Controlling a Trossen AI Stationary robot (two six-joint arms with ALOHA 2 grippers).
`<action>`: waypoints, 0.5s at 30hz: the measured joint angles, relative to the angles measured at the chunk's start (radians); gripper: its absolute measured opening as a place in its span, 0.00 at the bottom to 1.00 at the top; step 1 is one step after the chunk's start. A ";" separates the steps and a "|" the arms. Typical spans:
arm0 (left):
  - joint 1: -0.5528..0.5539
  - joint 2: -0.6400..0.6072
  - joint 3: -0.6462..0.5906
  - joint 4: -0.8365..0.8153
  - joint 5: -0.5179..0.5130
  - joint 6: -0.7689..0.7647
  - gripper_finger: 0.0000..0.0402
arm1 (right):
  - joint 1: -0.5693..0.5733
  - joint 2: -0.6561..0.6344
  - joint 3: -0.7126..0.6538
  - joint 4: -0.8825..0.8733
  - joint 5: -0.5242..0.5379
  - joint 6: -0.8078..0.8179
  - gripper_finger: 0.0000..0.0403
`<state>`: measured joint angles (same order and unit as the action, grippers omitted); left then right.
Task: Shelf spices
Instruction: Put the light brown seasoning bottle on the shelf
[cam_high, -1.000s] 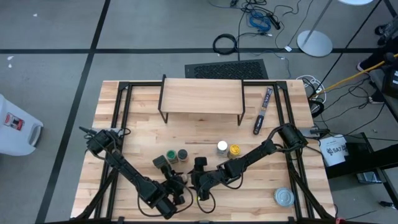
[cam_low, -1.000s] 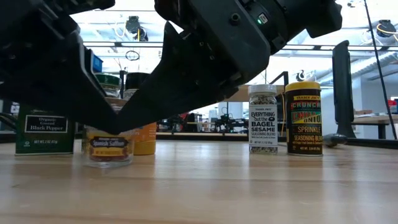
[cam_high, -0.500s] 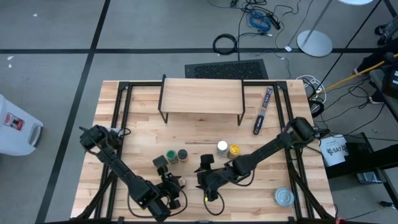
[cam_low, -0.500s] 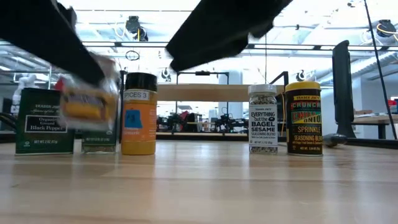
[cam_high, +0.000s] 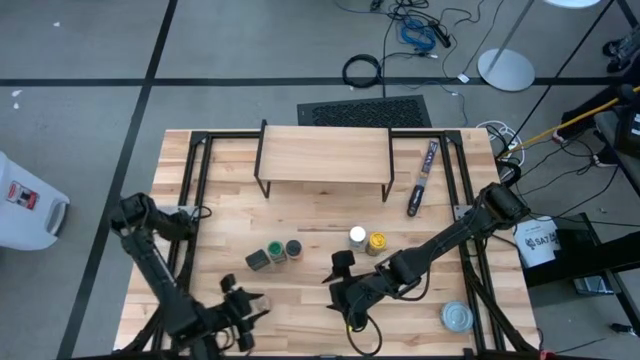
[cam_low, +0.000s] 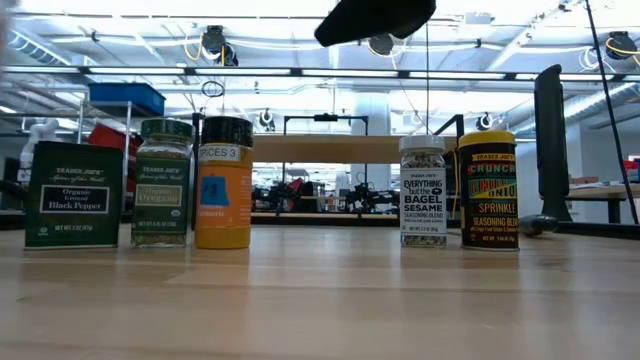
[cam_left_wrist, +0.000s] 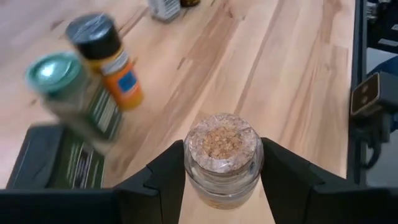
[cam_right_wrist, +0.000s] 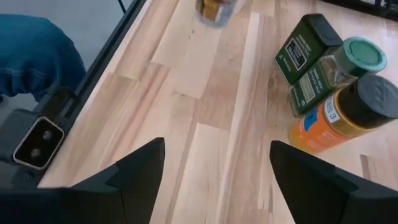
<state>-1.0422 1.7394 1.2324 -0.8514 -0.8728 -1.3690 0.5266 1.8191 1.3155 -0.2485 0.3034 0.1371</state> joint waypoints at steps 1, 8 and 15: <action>-0.017 0.000 0.000 -0.027 -0.001 -0.049 0.44 | 0.000 0.000 0.000 -0.005 -0.001 0.000 0.69; -0.117 0.029 0.000 -0.192 -0.001 -0.361 0.44 | 0.000 0.000 0.000 -0.027 -0.019 0.002 0.69; -0.146 0.096 0.000 -0.374 0.008 -0.592 0.44 | 0.000 0.000 0.000 -0.026 -0.022 0.003 0.69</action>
<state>-1.1877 1.8352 1.2324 -1.2253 -0.8645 -1.9610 0.5262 1.8187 1.3155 -0.2749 0.2817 0.1406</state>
